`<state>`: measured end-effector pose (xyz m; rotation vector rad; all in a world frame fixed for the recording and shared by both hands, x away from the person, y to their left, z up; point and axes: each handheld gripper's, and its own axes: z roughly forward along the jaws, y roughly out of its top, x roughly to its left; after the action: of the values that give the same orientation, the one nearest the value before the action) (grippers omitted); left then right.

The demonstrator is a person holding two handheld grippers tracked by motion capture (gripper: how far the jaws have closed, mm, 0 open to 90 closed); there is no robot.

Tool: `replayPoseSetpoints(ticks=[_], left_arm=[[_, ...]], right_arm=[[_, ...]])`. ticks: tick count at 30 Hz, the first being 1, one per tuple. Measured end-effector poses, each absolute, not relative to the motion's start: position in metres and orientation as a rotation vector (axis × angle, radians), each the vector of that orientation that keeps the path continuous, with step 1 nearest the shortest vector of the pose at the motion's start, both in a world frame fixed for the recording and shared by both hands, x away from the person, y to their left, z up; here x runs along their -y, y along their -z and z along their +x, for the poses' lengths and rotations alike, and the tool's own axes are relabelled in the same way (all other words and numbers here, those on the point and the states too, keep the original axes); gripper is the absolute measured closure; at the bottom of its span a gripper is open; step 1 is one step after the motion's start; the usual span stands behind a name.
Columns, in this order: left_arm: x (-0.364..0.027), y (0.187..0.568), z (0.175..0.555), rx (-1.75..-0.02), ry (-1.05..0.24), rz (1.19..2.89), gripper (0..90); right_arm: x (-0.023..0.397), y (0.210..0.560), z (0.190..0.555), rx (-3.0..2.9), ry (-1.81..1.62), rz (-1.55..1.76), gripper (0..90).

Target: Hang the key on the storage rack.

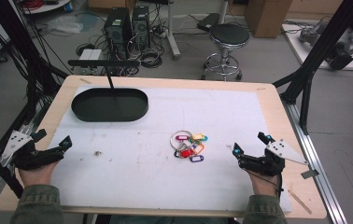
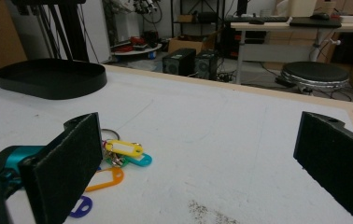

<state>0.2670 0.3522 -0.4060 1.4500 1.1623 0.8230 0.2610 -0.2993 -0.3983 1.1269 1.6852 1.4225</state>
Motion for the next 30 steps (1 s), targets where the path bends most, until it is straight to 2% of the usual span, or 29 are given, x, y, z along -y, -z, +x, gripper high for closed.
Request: replayPoseSetpoints(ticks=[30], left_arm=[[-0.349,0.409,0.27,-1.162,-0.802,1.475,1.7]], right_arm=[[0.289,0.403,0.269,-1.766,-1.377,1.129,0.4]])
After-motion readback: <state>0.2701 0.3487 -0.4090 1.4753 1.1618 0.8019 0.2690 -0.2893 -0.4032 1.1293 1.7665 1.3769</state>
